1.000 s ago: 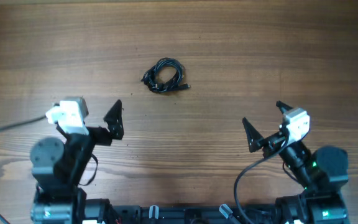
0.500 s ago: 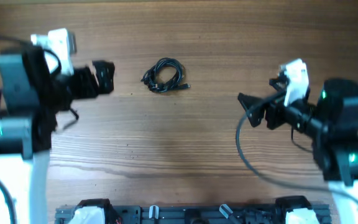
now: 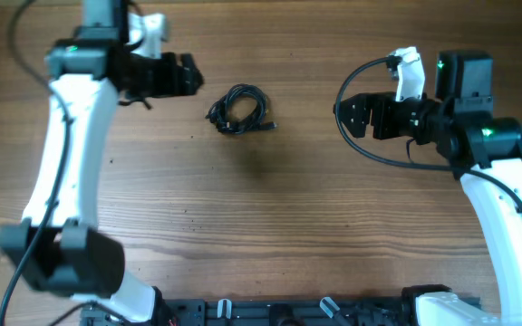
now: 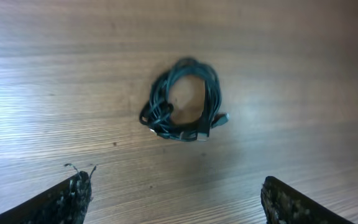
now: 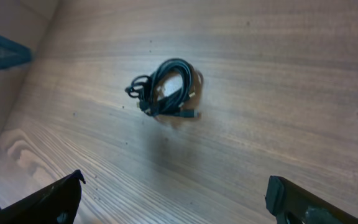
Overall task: Untangle cables
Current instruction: 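Move both grippers forward toward the black cable bundle, then grasp the black cable bundle with the left gripper and lift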
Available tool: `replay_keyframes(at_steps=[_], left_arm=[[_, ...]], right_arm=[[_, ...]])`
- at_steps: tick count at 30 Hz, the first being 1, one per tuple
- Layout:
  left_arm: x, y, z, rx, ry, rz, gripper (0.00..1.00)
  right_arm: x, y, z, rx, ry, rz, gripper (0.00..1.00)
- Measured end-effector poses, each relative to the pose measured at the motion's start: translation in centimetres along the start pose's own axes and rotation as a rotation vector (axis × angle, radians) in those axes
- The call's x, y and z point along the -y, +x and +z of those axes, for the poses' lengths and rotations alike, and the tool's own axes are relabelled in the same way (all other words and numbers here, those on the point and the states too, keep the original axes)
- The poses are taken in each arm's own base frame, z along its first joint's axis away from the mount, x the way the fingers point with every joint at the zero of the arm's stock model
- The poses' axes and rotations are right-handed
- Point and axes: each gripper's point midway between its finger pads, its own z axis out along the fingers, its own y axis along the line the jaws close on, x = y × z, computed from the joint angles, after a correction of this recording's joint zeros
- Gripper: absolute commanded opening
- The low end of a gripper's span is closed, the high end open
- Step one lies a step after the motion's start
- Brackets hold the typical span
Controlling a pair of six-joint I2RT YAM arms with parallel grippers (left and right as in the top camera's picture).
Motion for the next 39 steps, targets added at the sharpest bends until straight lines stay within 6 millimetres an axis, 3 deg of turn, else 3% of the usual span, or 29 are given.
replay_keyframes(at_steps=[4, 5, 6, 12, 18, 21, 27, 28, 30, 33, 39], left_arm=[[0.7, 0.9, 5.5, -0.097, -0.082, 0.107, 0.64], [0.7, 1.1, 6.2, -0.110, -0.089, 0.133, 0.63], [1.0, 2.0, 8.5, -0.160, -0.119, 0.179, 0.63], [-0.6, 2.4, 12.6, -0.214, -0.208, 0.317, 0.60], [-1.2, 2.3, 13.7, -0.230, -0.206, 0.439, 0.55], [-0.9, 2.8, 14.5, -0.252, -0.168, 0.472, 0.47], [-2.4, 3.6, 17.2, -0.295, -0.172, 0.471, 0.47], [-2.6, 3.5, 17.5, -0.292, -0.173, 0.470, 0.44], [-2.9, 3.4, 18.0, -0.290, -0.173, 0.469, 0.22], [-2.8, 3.2, 18.2, -0.280, -0.168, 0.483, 0.05], [-2.3, 3.2, 18.3, -0.271, -0.146, 0.410, 0.04]], right_arm=[[0.3, 0.2, 0.5, -0.018, 0.002, 0.011, 0.96], [0.4, 0.3, 0.5, -0.021, 0.003, 0.013, 0.96], [0.4, 0.4, 0.6, -0.023, 0.003, 0.015, 0.96], [0.6, 0.8, 0.6, -0.041, 0.013, 0.027, 0.96], [0.9, 1.1, 0.5, -0.049, 0.029, 0.032, 0.96], [0.9, 1.1, 0.5, -0.050, 0.030, 0.033, 0.96], [0.9, 1.4, 0.5, -0.062, 0.031, 0.040, 0.96], [0.9, 1.4, 0.5, -0.062, 0.031, 0.040, 0.96], [0.9, 1.5, 0.5, -0.064, 0.031, 0.041, 0.96], [0.9, 1.5, 0.5, -0.064, 0.031, 0.041, 0.96], [0.9, 1.2, 0.5, -0.055, 0.031, 0.039, 0.96]])
